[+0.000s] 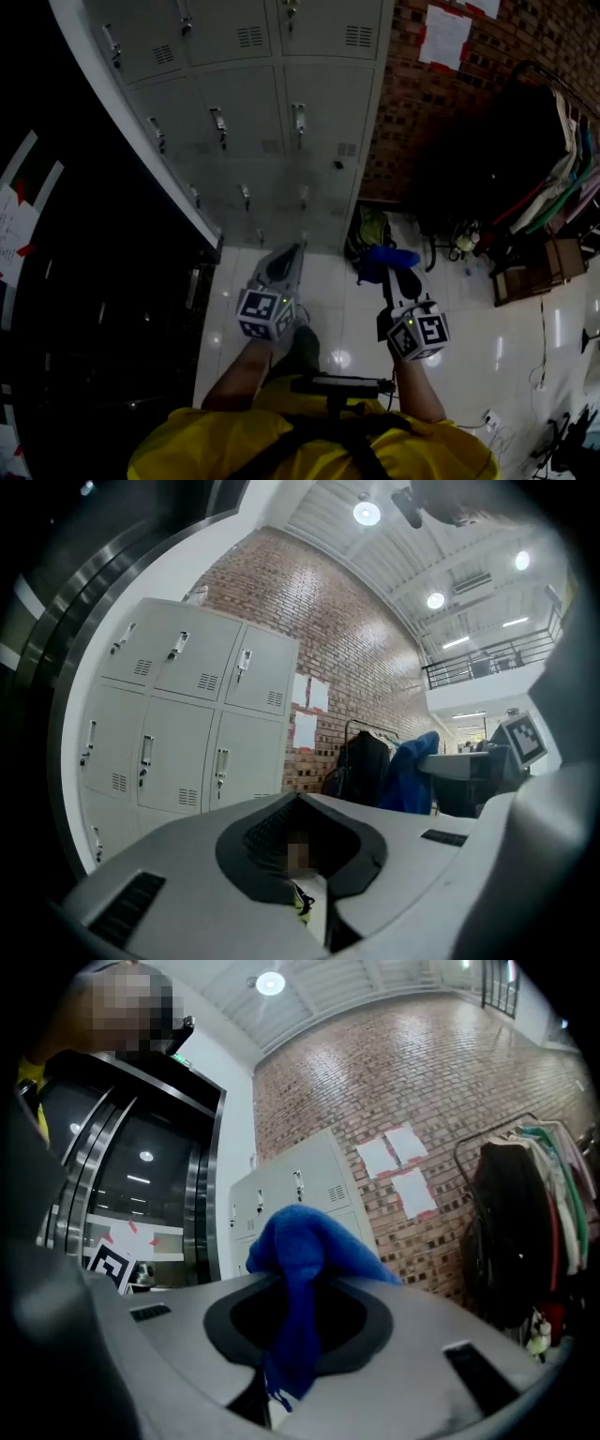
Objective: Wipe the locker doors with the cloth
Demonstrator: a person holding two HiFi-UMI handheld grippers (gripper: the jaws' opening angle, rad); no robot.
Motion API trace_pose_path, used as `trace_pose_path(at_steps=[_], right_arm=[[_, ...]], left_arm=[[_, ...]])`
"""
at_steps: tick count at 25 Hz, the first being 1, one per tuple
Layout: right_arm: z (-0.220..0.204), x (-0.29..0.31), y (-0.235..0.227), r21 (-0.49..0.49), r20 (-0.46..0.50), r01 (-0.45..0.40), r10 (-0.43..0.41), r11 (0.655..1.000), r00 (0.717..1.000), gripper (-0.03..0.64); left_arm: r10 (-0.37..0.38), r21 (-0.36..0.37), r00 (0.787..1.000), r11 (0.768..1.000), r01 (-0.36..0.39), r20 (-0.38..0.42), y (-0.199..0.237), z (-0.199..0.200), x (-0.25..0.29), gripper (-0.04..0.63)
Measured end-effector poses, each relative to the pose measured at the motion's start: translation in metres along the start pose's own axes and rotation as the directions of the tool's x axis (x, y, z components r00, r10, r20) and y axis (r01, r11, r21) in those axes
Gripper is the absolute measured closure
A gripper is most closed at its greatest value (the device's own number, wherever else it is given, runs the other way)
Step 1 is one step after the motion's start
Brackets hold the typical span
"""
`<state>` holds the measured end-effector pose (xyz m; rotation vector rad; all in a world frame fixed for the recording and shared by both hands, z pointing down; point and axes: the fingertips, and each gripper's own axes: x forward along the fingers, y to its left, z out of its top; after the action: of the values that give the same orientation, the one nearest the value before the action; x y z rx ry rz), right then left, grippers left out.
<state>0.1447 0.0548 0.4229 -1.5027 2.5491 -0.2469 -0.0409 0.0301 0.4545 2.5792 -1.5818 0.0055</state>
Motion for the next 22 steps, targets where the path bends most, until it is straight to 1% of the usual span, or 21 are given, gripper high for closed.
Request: trace_pose_path(at_steps=[2,4,7,11,14,17,22], right_arm=[[0.000,-0.038,0.009,0.010,-0.010,0.000,0.000,1.000,1.000,0.546],[0.006,-0.063,0.018,-0.004,-0.005,0.003,-0.003,1.000,1.000,0.546],[0.016,-0.089,0.031,-0.009,0.023,0.008,-0.008,1.000,1.000,0.548],[0.016,-0.117,0.045,0.014,0.039,0.022,-0.023,1.000,0.999,0.548],[0.014,-0.125,0.054,0.023,0.040,0.030,-0.031,0.999,0.999,0.548],[0.008,-0.127,0.073,0.038,0.020,0.024,-0.024,0.999,0.999,0.548],[-0.003,-0.127,0.112,-0.004,-0.015,0.008,-0.009,1.000,1.000,0.548]], left_arm=[[-0.005,-0.003,1.000,1.000,0.005,-0.013,-0.025,-0.004,-0.033,0.600],[-0.002,0.001,1.000,1.000,0.002,-0.010,-0.039,0.001,-0.056,0.600],[-0.014,0.009,1.000,1.000,0.014,0.014,-0.053,0.017,-0.078,0.600],[-0.036,0.016,0.999,0.999,0.036,0.015,-0.066,0.020,-0.098,0.600],[-0.046,0.018,0.999,0.999,0.046,0.021,-0.068,0.020,-0.110,0.600],[-0.042,0.015,0.999,0.999,0.041,0.007,-0.061,0.016,-0.129,0.600],[-0.026,0.020,1.000,0.999,0.026,-0.003,-0.045,0.012,-0.168,0.600]])
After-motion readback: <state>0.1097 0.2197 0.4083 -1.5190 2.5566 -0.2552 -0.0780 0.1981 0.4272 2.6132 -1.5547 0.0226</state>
